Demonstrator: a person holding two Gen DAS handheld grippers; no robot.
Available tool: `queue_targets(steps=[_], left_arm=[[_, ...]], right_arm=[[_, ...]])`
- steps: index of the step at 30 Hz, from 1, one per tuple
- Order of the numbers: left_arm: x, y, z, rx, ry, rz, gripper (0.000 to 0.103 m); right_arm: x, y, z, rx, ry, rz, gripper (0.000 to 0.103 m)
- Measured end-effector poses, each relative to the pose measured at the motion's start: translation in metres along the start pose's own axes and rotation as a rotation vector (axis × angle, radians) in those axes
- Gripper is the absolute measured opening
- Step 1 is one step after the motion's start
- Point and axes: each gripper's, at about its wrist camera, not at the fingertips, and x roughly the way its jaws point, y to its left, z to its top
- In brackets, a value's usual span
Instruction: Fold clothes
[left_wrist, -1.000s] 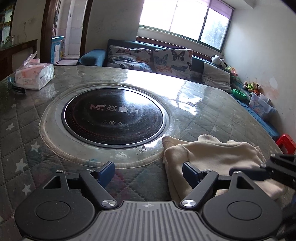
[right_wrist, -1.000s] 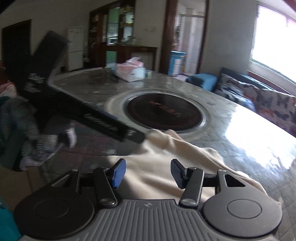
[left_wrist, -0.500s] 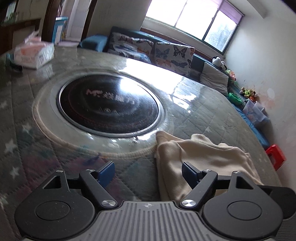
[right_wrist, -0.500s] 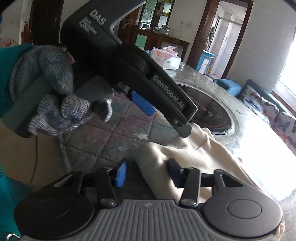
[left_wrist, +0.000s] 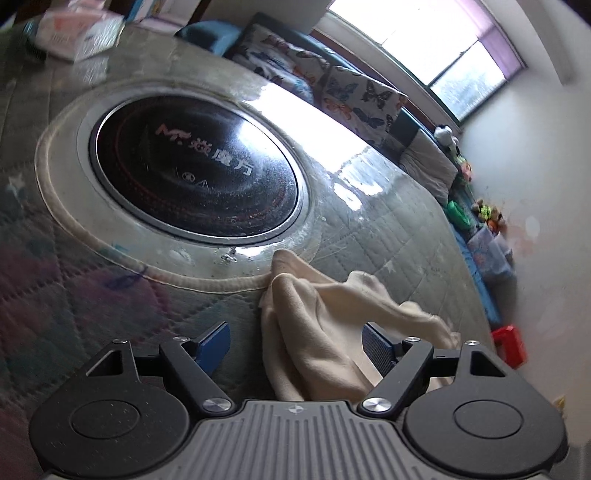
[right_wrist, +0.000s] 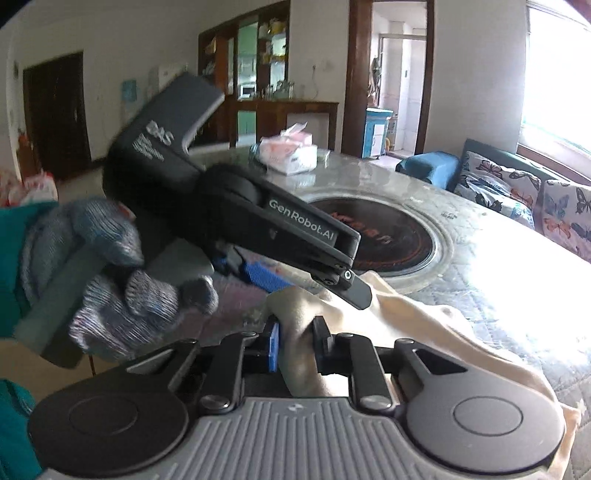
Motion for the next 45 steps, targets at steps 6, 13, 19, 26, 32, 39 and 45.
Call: queue_targets(steps=[6,13,19,26,32,39,45], left_arm=[[0.009,0.001,0.002,-0.090,0.031,-0.040,0.057],[0.016,0.005,-0.001,-0.093,0.053,-0.053,0.022],[0.014,0.005,-0.002,-0.070,0.053,-0.045,0.021],[0.014,0.001,-0.002,-0.053,0.054,-0.037,0.021],[0.015,-0.003,-0.001,-0.033,0.049,-0.024,0.021],[0.015,-0.006,0.000,-0.010,0.046,-0.008,0.021],[0.015,-0.009,0.001,0.019,0.042,0.006,0.021]], right_arm=[[-0.007,-0.009,-0.001,0.021,-0.026,0.017,0.016],[-0.002,-0.014,-0.007,0.029,-0.014,0.044,0.018],[-0.016,-0.030,-0.015,0.085,-0.022,0.031,0.029],[-0.042,-0.075,-0.035,0.206,-0.028,-0.168,0.034],[-0.055,-0.126,-0.065,0.341,0.006,-0.379,0.045],[-0.049,-0.160,-0.089,0.493,0.016,-0.412,0.047],[-0.047,-0.166,-0.098,0.560,-0.005,-0.417,0.052]])
